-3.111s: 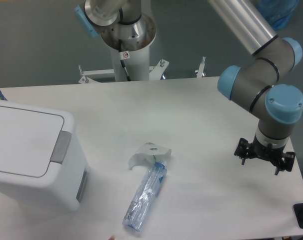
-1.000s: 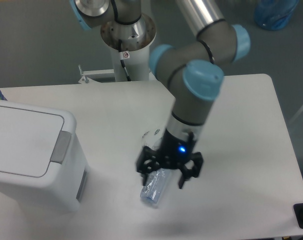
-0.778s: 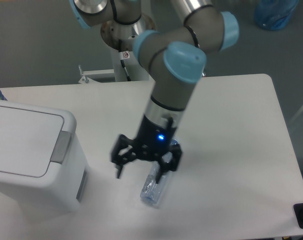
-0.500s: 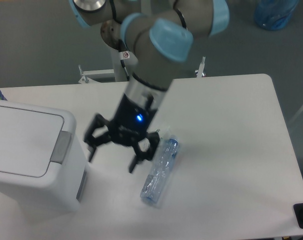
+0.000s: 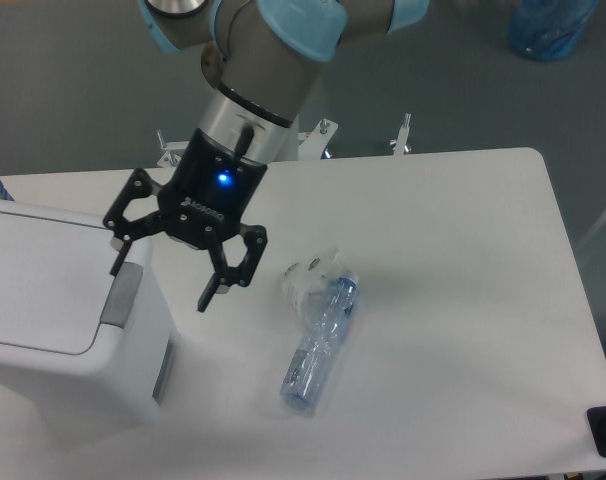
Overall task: Open the trash can
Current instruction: 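Lower the gripper onto the trash can lid edge and press it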
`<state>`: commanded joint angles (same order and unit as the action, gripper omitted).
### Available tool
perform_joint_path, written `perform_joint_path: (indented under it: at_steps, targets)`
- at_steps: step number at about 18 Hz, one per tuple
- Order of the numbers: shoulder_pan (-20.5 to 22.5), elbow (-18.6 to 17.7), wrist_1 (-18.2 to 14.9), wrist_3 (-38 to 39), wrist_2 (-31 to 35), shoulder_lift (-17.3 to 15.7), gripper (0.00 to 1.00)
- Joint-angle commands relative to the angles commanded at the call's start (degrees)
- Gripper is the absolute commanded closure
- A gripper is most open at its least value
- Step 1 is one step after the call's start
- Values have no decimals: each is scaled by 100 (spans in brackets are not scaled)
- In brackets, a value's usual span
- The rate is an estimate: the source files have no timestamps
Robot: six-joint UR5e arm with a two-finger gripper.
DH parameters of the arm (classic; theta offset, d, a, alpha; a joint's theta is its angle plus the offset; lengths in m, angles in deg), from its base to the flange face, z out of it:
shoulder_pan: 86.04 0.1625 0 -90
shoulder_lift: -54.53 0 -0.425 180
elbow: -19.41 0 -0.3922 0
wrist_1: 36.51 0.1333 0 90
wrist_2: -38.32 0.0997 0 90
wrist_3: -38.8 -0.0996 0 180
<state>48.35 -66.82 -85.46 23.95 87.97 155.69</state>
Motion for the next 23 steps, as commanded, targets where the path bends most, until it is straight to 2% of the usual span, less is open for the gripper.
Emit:
perform_joint_path:
  at_steps: [3,4,8,9,10,12,23]
  targets:
    - [0,53,-315,-394,211,17,0]
    - [-9,192,-569,-535,386,26,0]
    - [-289,1272,-2465,-1071,1168,526,0]
    - [-360,1458,-2801,-1090,1309,641,0]
    - [-430,1494,-2961,-1090,1328,694,0]
    - [-553,1425,-2971,-1090,1337,721,0]
    - [-554,1407,-2901,-1108,1346,730,0]
